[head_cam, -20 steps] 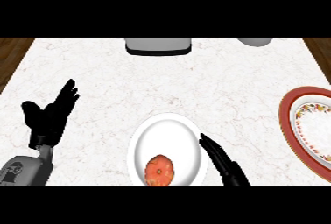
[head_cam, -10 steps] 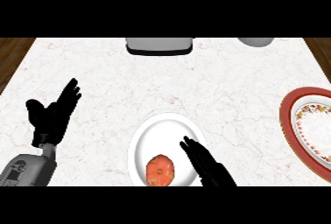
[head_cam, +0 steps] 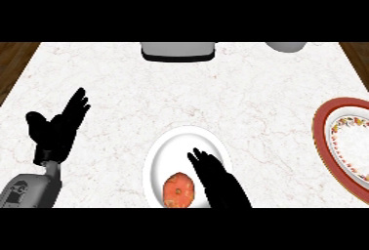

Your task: Pick the squash from the plate and place it in the plate

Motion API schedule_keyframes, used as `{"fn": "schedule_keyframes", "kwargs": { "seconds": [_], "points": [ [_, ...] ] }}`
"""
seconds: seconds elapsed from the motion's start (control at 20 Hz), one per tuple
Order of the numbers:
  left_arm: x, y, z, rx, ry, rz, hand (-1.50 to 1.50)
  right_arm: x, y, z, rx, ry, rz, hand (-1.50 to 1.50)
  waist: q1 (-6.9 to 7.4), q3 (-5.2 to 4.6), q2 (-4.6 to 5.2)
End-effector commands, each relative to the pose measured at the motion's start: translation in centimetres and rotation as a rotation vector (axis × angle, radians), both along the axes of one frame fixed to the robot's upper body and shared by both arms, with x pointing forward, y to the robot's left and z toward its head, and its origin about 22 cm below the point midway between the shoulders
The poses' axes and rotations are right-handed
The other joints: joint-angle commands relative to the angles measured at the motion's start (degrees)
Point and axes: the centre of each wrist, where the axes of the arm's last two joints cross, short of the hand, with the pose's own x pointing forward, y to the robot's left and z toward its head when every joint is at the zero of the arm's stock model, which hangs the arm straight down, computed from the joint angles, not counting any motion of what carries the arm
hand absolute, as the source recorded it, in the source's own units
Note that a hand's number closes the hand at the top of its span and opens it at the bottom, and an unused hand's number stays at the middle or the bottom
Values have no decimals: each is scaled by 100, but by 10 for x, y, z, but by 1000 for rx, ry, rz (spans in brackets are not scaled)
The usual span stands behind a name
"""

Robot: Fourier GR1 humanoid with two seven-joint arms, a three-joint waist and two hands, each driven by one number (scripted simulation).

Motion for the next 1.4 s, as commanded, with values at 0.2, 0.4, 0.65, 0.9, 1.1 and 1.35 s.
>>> {"fn": "schedule_keyframes", "kwargs": {
  "seconds": [0.2, 0.4, 0.65, 0.9, 1.1, 1.35],
  "points": [
    [-6, 4, -19, 17, -5, -4, 0, 13, 2, -12, -69, 85, 21, -150, -2, 2, 0],
    [-14, -2, -6, 4, -8, 12, 0, 29, 32, -1, -104, 92, 21, -150, 14, 2, -1],
    [6, -34, -5, -4, -4, 8, 0, 26, 22, -23, -118, 94, 4, -150, -17, 3, 1],
    [-7, -2, -11, 6, 7, -6, 0, 25, 42, -26, -172, 105, 22, -150, -1, 2, 1],
    [-2, 8, 16, 8, -7, 12, 0, 43, 45, -26, -203, 141, 88, -150, 19, 3, 2],
    [6, -10, -3, 9, -3, 5, 0, 34, 62, -35, -195, 100, 189, 150, 24, 3, 8]
  ]
}}
